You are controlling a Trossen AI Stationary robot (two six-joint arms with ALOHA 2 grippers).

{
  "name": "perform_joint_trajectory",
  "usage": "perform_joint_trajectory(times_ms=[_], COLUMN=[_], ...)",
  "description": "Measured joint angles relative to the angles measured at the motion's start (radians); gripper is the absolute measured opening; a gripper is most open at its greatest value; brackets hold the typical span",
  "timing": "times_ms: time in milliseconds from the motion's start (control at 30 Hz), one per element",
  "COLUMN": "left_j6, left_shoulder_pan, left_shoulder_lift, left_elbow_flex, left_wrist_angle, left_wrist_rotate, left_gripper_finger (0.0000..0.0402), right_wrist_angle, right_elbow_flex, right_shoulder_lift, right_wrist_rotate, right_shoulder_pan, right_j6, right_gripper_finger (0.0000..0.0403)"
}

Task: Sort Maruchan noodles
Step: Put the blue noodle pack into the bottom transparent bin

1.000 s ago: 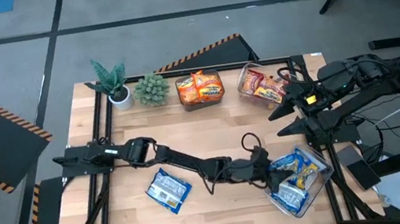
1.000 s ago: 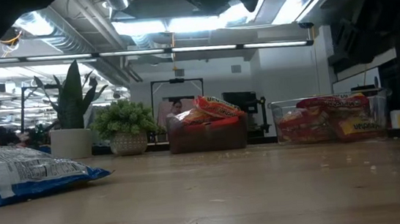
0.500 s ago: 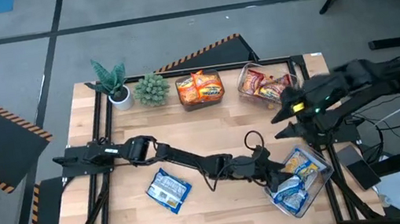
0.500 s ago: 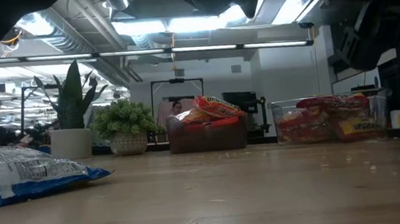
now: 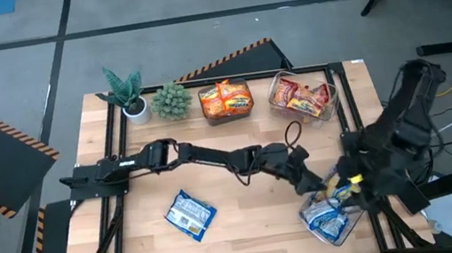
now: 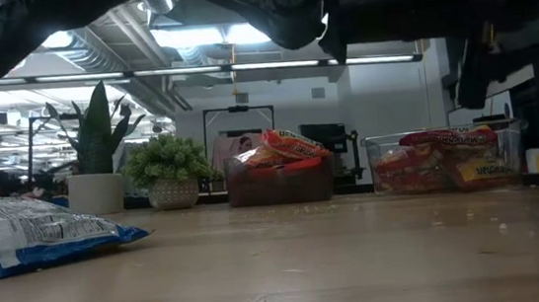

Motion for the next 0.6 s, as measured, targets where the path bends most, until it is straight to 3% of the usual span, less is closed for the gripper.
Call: perform_joint_trajectory(times_ms=[133,233,433,600], left_j6=[0.007,0.007,0.011,0.045], left_shoulder_pan=[0.014,0.020,0.039,0.029], left_shoulder_lift=[0.000,-0.003,-0.078,-0.144], left_elbow_flex=[0.000,0.000,-0.001,0.001], left_wrist_angle=[-0.029,-0.021,-0.023,-0.034], left_wrist_rotate=[0.066,0.106,0.213,0.260], left_gripper_finger=[0.0287,0.0286,0.0286,0.0286], right_wrist_angle=[-0.025,-0.029,0.003,-0.008], right_elbow_flex=[0.001,0.001,0.001,0.009], right_shoulder_lift=[0.016,0.084,0.331,0.501], right_wrist_rotate=[0.226,0.330,0.311,0.283], right_shoulder_pan=[0.148,0.227,0.268,0.257], right_j6=[0.124,0.142,0.018,0.013], right_gripper_finger=[0.0282,0.0282,0.0282,0.0282])
